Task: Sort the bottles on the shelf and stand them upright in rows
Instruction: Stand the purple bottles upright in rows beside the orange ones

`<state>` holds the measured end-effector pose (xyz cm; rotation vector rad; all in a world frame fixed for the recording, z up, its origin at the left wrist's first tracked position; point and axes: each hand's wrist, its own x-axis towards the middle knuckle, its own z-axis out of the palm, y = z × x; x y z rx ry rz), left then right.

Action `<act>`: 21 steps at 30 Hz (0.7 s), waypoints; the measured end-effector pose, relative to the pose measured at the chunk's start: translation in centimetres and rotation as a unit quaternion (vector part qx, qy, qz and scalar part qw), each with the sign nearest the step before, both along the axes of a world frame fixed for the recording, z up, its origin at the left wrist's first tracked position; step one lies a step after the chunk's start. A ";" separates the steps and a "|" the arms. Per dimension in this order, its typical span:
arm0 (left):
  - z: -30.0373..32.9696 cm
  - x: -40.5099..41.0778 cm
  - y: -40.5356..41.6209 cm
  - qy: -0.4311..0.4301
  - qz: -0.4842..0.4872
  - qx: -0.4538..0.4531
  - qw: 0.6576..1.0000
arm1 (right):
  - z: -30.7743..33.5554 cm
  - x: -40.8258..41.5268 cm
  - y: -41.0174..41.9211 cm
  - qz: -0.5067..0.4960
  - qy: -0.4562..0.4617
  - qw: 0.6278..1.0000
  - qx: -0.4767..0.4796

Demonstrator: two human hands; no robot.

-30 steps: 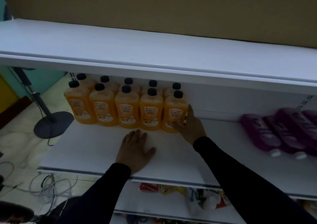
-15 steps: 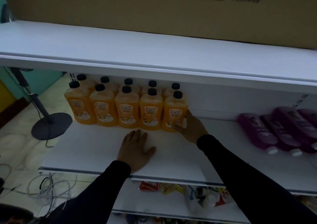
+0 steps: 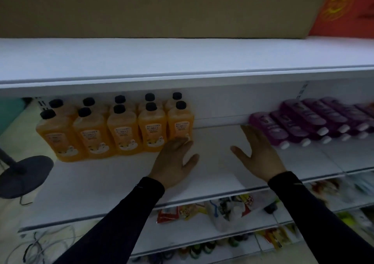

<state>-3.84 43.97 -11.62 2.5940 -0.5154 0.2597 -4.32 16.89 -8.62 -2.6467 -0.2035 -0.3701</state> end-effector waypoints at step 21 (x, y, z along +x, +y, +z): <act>3.0 3.4 -24.1 -0.028 0.045 0.033 0.998 | -5.0 6.2 -19.7 0.026 0.045 0.998 0.043</act>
